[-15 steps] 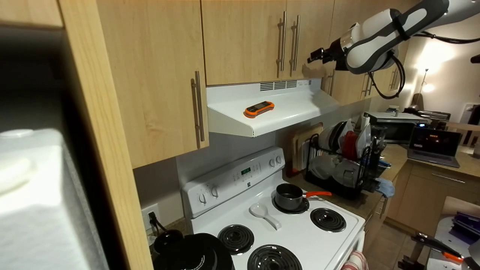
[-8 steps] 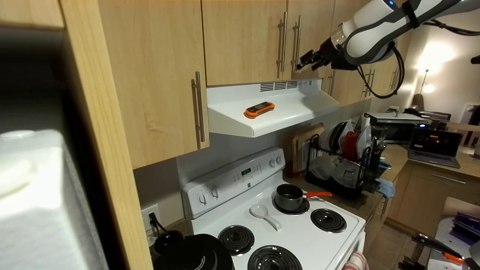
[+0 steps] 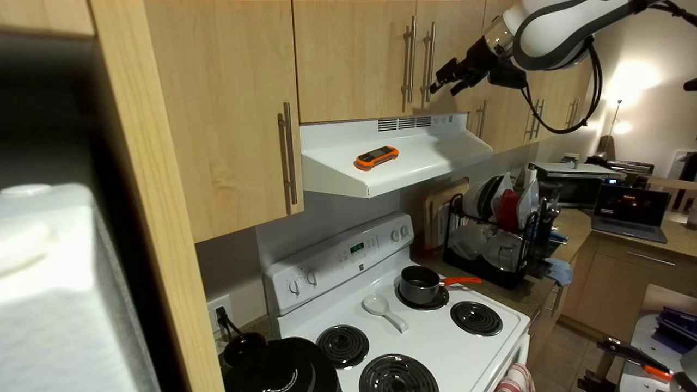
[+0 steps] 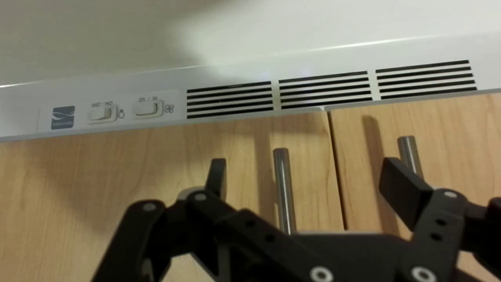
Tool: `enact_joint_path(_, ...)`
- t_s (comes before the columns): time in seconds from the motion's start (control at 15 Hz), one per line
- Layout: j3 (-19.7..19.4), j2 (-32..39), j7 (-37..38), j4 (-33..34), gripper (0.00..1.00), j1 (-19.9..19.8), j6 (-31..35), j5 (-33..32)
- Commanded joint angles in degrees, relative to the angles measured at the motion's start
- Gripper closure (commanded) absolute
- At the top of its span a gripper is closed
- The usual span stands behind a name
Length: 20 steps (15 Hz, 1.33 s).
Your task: Open the right door of the top cabinet.
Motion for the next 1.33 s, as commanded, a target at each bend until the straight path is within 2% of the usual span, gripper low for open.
enact_joint_path(0.0, 2.8, -3.4, -3.6, -2.3, 0.0, -2.7, -1.5, 2.6)
enact_joint_path(0.4, 4.8, -3.7, -3.4, -2.1, 0.0, -5.6, -0.3, 1.4)
enact_joint_path(1.27, 5.8, -2.8, -2.3, -1.1, 0.0, -6.0, -0.6, 2.2)
